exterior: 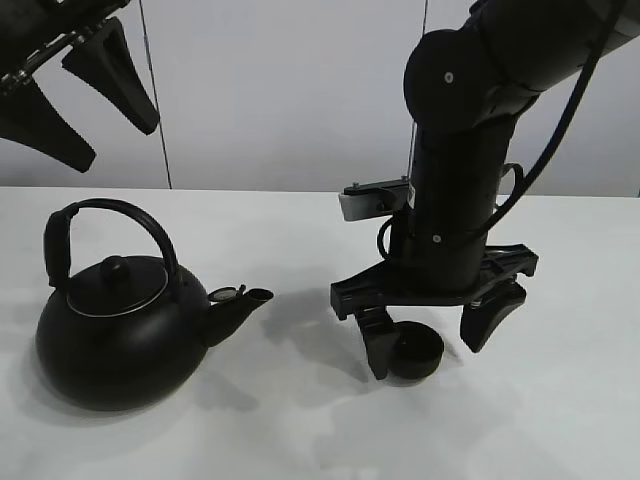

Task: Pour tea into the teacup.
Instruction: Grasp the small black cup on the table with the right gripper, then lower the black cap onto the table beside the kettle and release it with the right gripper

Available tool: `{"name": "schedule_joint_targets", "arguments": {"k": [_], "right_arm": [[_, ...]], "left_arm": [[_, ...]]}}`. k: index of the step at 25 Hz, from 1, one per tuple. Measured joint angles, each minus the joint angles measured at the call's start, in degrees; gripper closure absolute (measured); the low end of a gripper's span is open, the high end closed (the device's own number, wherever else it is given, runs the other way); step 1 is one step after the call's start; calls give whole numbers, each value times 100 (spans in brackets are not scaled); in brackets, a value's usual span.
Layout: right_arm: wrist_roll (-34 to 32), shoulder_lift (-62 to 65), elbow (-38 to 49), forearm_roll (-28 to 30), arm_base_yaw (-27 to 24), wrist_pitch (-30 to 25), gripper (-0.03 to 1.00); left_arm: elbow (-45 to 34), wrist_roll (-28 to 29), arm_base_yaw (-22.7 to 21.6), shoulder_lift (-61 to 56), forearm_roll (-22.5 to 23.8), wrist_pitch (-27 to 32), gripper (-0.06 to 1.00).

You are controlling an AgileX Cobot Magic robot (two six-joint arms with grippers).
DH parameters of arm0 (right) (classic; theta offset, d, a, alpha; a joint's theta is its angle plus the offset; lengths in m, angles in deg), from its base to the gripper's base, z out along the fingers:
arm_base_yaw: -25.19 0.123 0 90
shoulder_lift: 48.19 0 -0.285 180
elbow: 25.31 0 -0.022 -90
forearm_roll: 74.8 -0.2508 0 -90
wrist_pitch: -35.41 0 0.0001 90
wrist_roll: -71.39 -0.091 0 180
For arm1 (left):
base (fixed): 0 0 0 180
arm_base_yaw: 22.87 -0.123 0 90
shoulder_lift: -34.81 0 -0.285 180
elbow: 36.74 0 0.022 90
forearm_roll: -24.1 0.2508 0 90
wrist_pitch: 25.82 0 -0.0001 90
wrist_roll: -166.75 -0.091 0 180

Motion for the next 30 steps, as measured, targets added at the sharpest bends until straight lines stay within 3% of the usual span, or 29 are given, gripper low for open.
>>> {"name": "schedule_joint_targets", "arguments": {"k": [4, 10, 21, 30], "right_arm": [[0, 0, -6, 0, 0, -145, 39], [0, 0, -6, -4, 0, -223, 57], [0, 297, -137, -160, 0, -364, 57], [157, 401, -743, -859, 0, -334, 57]], "left_arm": [[0, 0, 0, 0, 0, 0, 47], [0, 0, 0, 0, 0, 0, 47], [0, 0, 0, 0, 0, 0, 47], [0, 0, 0, 0, 0, 0, 47]]}}
